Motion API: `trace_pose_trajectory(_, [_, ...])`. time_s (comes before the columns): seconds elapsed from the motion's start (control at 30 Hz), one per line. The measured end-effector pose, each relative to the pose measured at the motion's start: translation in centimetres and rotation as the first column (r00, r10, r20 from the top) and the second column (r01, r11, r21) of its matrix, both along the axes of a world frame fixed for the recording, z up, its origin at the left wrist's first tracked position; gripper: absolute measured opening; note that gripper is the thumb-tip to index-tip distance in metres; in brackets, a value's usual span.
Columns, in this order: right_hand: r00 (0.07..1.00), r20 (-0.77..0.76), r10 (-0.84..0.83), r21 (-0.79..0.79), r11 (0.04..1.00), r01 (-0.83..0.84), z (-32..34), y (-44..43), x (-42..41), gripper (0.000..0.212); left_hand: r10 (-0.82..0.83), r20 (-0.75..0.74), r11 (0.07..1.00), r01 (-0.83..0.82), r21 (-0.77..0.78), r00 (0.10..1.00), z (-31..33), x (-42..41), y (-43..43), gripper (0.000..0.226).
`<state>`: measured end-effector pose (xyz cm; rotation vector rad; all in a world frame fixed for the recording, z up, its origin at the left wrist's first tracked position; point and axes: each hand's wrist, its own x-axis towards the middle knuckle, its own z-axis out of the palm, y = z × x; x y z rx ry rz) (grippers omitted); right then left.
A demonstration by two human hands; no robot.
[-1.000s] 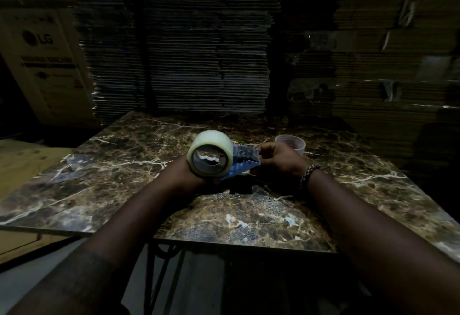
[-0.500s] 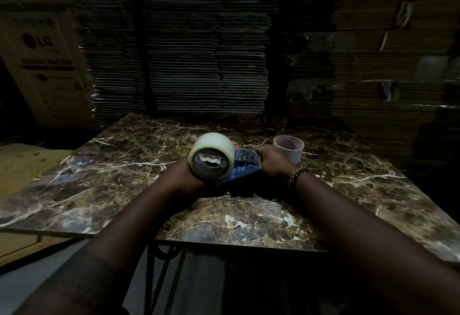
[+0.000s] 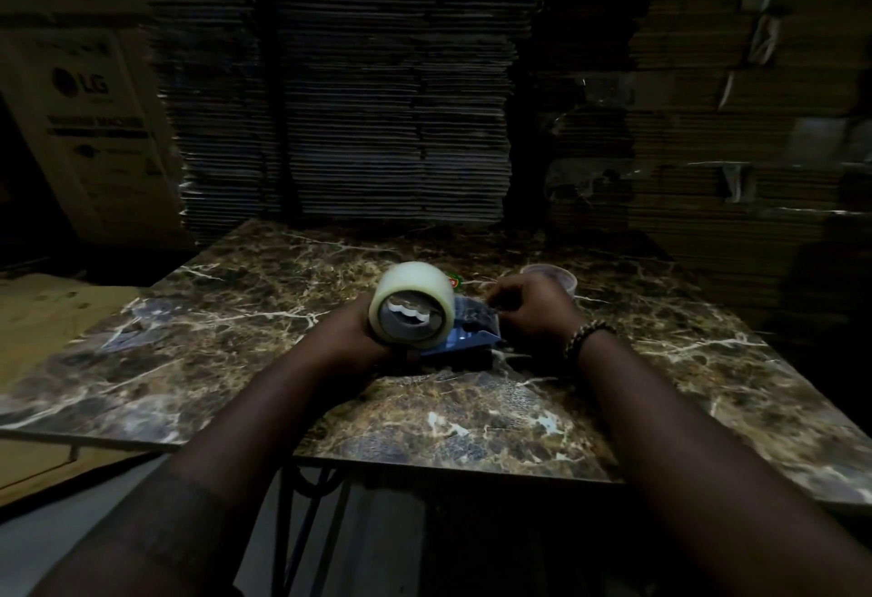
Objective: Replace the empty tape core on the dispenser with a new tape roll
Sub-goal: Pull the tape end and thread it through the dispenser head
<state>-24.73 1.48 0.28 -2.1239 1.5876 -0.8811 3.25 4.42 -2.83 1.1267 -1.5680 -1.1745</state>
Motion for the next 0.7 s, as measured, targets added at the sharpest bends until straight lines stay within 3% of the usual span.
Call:
trace_pose_trajectory(0.13, [0.986,0.001,-0.168,-0.045,0.985,0.168,0.0,-0.3,-1.3,0.019,0.011,0.009,1.000,-0.012,0.011,1.000,0.0,0.0,-0.1,0.079])
trace_pose_trajectory(0.23, [0.964,0.112,-0.243,-0.060,0.966,0.251,0.1,-0.5,-1.4,0.019,0.025,0.025,0.999,-0.026,0.026,0.999,-0.1,0.2,-0.1,0.083])
trace_pose_trajectory(0.33, [0.930,0.242,-0.277,0.021,0.960,0.280,0.4,-0.7,-1.7,0.021,0.033,0.037,0.999,-0.034,0.027,0.999,-0.2,0.3,-0.2,0.085])
trace_pose_trajectory(0.53, [0.800,0.577,-0.162,0.063,0.986,0.154,2.9,3.1,-0.7,0.017,0.007,0.012,1.000,-0.007,0.007,1.000,0.3,-0.2,0.7,0.079])
trace_pose_trajectory(0.7, [0.611,0.792,-0.020,0.048,0.998,-0.030,3.9,9.5,1.8,0.017,-0.006,0.055,1.000,0.006,-0.014,0.998,0.2,-0.2,0.7,0.074])
